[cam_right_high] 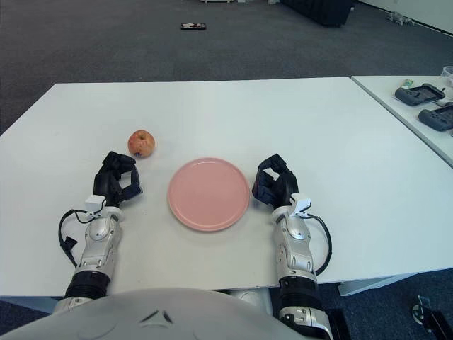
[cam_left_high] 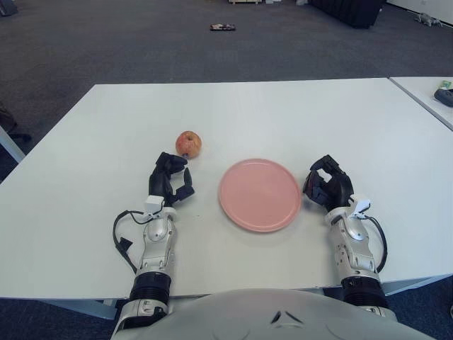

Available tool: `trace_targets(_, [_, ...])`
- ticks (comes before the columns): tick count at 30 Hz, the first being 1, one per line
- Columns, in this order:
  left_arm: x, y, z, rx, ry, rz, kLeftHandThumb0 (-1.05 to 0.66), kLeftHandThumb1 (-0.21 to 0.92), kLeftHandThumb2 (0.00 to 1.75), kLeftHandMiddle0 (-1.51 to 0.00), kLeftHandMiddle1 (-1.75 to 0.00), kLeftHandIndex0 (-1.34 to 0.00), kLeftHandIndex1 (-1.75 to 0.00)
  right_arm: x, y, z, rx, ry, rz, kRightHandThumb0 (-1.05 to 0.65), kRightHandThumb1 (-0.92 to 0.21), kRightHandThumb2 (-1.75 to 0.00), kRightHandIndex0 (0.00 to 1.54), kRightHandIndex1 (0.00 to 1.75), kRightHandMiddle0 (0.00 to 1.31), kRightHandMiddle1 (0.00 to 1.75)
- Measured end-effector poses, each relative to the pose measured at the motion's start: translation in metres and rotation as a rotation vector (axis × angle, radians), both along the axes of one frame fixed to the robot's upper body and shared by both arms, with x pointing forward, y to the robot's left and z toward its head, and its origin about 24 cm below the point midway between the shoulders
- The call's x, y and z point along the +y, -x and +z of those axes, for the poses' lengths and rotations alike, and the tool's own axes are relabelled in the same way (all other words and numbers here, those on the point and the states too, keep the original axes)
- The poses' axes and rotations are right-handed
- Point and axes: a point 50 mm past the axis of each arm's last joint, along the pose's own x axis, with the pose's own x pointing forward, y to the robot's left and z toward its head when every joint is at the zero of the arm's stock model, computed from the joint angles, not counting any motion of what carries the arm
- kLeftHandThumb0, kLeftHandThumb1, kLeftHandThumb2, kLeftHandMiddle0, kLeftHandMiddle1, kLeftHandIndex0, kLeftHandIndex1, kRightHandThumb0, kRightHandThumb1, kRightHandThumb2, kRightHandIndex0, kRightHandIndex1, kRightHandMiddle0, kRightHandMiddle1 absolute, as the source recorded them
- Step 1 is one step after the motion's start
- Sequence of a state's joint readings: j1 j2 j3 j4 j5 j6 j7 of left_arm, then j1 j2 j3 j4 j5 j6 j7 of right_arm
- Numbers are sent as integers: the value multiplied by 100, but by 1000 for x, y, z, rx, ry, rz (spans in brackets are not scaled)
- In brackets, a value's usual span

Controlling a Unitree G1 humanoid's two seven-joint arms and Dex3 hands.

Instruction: Put the apple into the plate.

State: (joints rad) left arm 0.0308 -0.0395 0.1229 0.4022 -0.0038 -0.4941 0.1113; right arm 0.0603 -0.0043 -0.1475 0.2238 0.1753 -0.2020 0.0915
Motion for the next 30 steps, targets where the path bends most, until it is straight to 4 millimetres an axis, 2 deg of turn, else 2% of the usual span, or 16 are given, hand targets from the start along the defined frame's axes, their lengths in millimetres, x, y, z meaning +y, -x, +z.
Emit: trace_targets(30, [7, -8, 4, 22, -20, 3, -45, 42, 120, -90, -175, -53, -175, 0, 0, 0, -7, -4, -13, -45, -39, -123, 98, 175, 55, 175])
